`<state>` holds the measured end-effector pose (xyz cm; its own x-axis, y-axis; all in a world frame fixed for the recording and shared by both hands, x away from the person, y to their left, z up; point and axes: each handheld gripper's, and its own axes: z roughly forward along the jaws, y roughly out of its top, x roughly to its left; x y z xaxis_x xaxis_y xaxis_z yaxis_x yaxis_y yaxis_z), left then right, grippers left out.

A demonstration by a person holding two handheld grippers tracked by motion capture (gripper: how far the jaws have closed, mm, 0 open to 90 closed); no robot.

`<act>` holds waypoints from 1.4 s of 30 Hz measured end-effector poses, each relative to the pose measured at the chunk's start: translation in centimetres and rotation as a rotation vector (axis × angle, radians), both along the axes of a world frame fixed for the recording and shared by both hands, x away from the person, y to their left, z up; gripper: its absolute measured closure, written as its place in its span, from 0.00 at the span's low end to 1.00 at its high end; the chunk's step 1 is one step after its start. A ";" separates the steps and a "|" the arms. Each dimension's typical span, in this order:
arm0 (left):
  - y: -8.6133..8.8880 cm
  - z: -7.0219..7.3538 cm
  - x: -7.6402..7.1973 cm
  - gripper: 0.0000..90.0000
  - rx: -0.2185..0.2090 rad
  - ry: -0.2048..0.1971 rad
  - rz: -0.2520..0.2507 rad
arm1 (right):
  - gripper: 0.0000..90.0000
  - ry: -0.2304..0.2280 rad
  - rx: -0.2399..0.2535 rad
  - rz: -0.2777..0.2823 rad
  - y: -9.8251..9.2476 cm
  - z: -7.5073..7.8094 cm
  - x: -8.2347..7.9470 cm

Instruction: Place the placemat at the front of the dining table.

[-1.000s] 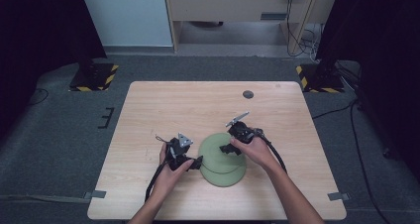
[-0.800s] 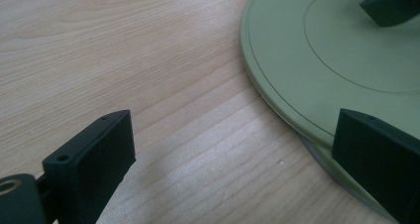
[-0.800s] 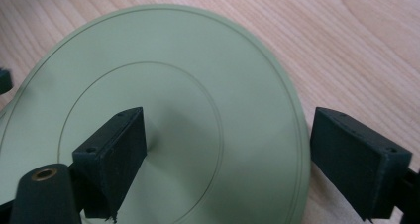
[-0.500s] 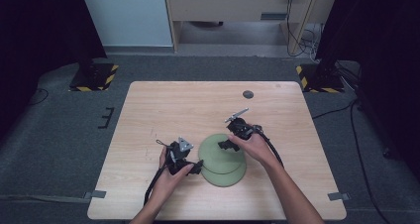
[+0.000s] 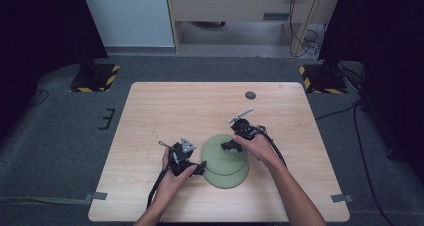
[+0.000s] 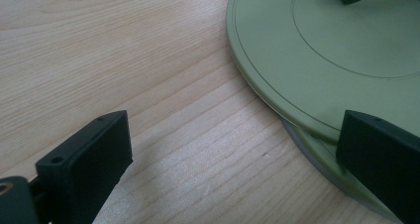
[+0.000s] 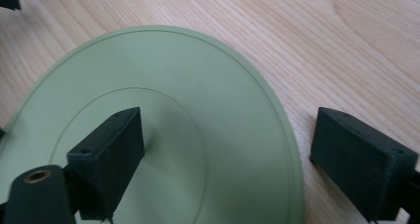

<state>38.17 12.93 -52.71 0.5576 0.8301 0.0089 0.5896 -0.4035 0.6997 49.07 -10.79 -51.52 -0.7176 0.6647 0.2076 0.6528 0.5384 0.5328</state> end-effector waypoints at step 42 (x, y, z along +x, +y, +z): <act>-0.3 0.0 0.1 0.00 0.008 0.000 0.016 | 0.54 -0.073 0.010 0.077 -0.6 4.5 -3.3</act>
